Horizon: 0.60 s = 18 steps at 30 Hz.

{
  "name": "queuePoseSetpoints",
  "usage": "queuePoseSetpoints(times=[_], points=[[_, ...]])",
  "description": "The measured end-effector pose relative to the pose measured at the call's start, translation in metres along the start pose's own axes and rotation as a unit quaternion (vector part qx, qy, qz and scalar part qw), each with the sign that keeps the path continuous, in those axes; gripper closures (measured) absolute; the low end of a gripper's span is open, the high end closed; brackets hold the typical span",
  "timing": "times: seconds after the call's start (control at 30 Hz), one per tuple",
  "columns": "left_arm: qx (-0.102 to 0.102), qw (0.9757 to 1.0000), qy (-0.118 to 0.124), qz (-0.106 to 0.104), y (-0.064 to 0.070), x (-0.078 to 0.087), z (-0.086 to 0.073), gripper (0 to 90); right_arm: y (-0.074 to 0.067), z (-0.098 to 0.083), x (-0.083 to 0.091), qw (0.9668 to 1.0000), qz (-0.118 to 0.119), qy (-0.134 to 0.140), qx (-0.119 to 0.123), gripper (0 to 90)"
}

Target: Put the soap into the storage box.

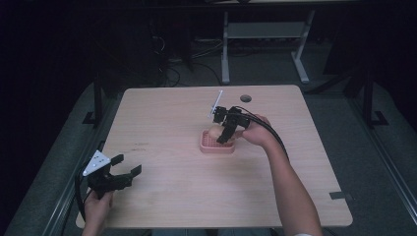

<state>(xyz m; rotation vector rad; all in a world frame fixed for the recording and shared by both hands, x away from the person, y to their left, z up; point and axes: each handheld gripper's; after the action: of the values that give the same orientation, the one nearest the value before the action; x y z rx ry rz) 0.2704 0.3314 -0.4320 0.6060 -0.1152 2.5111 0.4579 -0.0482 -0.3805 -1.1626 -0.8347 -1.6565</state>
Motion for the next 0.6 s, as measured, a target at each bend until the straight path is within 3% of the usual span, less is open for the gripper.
queuePoseSetpoints(times=[0.6], points=[[-0.002, 1.0, -0.001, -0.001, 0.0, 0.001, 0.0, 14.3, 0.005, 0.013, -0.019, 0.9998, 0.004, -0.016, 0.007, 32.0]])
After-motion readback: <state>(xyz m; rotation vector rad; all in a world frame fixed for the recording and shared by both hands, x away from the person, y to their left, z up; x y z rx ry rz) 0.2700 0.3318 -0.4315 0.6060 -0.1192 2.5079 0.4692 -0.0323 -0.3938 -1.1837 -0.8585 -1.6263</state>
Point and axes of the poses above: each handheld gripper's, and its own axes: x roughly backward along the jaws, z roughly out of its top, y roughly to its right, and after that the axes turned 3 degrees about -x, right-handed
